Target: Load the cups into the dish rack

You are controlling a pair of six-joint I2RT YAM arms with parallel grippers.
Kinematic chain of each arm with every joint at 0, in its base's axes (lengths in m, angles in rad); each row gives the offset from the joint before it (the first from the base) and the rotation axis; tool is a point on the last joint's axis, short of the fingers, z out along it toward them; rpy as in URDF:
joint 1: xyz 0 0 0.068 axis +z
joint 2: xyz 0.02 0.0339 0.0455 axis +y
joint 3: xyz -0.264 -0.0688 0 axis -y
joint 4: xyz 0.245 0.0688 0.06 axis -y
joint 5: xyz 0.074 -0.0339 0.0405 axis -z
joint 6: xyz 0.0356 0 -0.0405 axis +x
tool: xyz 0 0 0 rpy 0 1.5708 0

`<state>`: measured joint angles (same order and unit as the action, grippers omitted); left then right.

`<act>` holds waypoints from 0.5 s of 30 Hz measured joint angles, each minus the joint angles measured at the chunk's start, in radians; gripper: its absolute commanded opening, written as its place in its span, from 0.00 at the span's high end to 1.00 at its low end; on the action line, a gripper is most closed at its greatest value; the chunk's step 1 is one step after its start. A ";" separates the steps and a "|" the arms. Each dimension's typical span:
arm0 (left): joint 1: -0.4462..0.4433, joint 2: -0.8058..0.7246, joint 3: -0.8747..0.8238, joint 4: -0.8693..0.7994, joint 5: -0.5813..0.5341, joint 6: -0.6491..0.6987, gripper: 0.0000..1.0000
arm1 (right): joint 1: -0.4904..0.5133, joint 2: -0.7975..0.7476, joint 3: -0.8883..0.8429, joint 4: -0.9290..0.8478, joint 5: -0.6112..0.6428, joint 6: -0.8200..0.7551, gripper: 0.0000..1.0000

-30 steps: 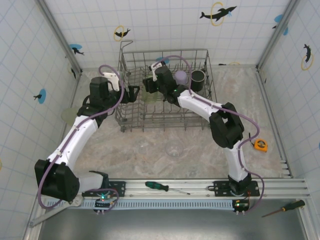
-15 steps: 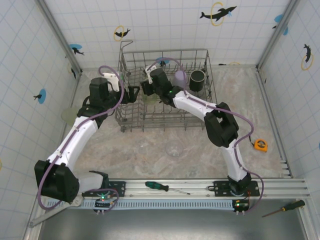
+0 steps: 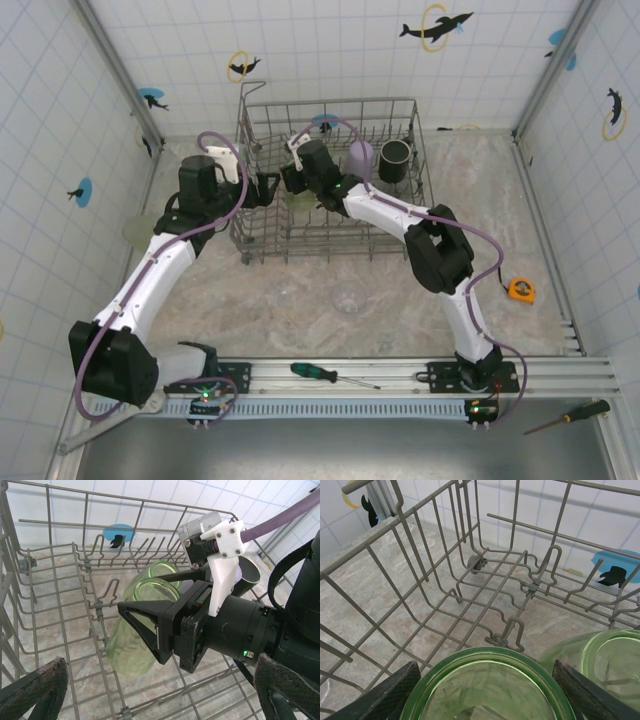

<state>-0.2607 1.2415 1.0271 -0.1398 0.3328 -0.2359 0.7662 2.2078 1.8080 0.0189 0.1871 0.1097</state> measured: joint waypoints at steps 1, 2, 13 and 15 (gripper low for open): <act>0.000 0.000 0.000 0.000 0.000 0.000 0.03 | 0.000 0.000 0.000 -0.002 0.000 0.006 0.22; 0.000 0.000 0.000 0.000 0.001 0.000 0.03 | 0.000 0.000 0.000 -0.004 0.000 0.013 0.19; 0.000 0.000 -0.006 0.014 0.011 0.000 0.02 | 0.000 0.000 0.000 -0.017 -0.005 0.061 0.05; 0.000 0.000 -0.006 0.015 0.013 0.000 0.03 | 0.000 -0.002 0.000 -0.019 -0.004 0.067 0.02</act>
<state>-0.2607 1.2411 1.0210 -0.1249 0.3454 -0.2359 0.7666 2.2055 1.8076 -0.0006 0.1833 0.1768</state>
